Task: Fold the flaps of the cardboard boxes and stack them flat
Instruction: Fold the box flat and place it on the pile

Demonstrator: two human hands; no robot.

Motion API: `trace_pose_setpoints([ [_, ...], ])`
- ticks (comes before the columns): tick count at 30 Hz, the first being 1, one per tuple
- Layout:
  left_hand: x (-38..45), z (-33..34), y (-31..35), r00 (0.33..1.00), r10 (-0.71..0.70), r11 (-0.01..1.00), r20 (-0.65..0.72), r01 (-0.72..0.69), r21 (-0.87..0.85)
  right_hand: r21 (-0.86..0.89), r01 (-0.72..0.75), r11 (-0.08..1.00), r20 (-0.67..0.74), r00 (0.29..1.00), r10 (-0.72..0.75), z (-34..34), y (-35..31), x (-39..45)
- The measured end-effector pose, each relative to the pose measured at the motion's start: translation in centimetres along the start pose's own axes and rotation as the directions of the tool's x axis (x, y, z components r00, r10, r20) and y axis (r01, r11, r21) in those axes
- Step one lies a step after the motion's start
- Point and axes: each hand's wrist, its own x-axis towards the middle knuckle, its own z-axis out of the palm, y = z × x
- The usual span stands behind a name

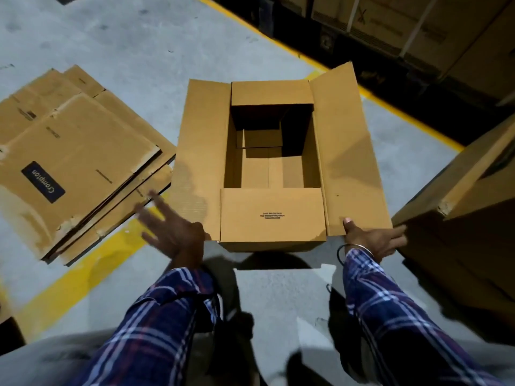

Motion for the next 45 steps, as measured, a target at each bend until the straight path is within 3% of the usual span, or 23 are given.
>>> trace_pose_setpoints([
  [1,0.5,0.2,0.1,0.979,0.177,0.976,0.099,-0.188,0.109,-0.077,0.041,0.996,-0.025,0.999,-0.043,-0.2,-0.3,0.1],
  [3,1.1,0.9,0.7,0.912,0.281,0.925,0.299,-0.340,0.168,-0.255,0.208,0.944,0.006,0.977,-0.214,-0.1,-0.3,1.1],
  [5,1.0,2.0,1.2,0.863,0.253,0.950,0.438,-0.307,0.058,-0.423,0.420,0.803,0.223,0.907,-0.356,0.0,-0.4,1.9],
  [7,0.7,3.1,1.5,0.836,0.225,0.974,0.500,-0.206,-0.094,-0.451,0.541,0.710,0.405,0.833,-0.377,0.2,-0.7,2.3],
  [11,0.9,4.5,1.7,0.765,0.093,0.941,0.638,0.142,-0.308,-0.392,0.449,0.803,0.559,0.809,-0.179,1.5,-1.0,2.3],
  [13,2.0,6.6,0.9,0.686,0.063,0.905,0.724,0.267,-0.331,-0.301,0.396,0.867,0.681,0.726,-0.095,2.9,-1.1,2.0],
  [15,2.0,7.2,0.9,0.624,0.042,0.888,0.781,0.335,-0.315,-0.199,0.304,0.932,0.767,0.640,-0.045,4.5,-0.7,1.0],
  [19,0.6,6.6,1.9,0.594,0.071,0.855,0.802,0.378,-0.355,-0.057,0.191,0.980,0.780,0.621,-0.076,7.6,1.7,1.1],
  [25,0.4,8.0,1.4,0.657,0.076,0.856,0.750,0.342,-0.387,-0.015,0.185,0.983,0.735,0.669,-0.115,7.5,1.5,0.2],
  [31,-0.1,7.7,1.7,0.669,0.098,0.838,0.737,0.344,-0.424,0.008,0.172,0.985,0.743,0.658,-0.121,7.4,1.3,-0.2],
  [33,-0.5,7.2,1.9,0.712,0.097,0.842,0.695,0.313,-0.439,0.013,0.171,0.985,0.743,0.657,-0.123,7.1,1.4,-0.2],
  [36,-0.7,7.0,2.3,0.830,0.156,0.924,0.536,0.069,-0.377,0.014,0.294,0.956,0.665,0.712,-0.228,5.4,0.5,-1.0],
  [38,-1.5,6.1,2.9,0.860,0.227,0.948,0.457,-0.088,-0.306,0.042,0.390,0.920,0.606,0.722,-0.334,4.0,-0.4,-1.8],
  [40,-2.1,4.2,3.9,0.871,0.315,0.921,0.378,-0.183,-0.345,0.041,0.472,0.881,0.602,0.692,-0.399,3.0,-1.1,-2.5],
  [42,-2.9,1.5,5.2,0.886,0.341,0.873,0.314,-0.174,-0.455,0.067,0.466,0.882,0.597,0.690,-0.409,1.9,-2.1,-3.3],
  [45,-3.3,-2.9,6.2,0.904,0.238,0.844,0.354,-0.012,-0.535,0.220,0.328,0.918,0.538,0.744,-0.395,-0.6,-3.6,-4.6],
])
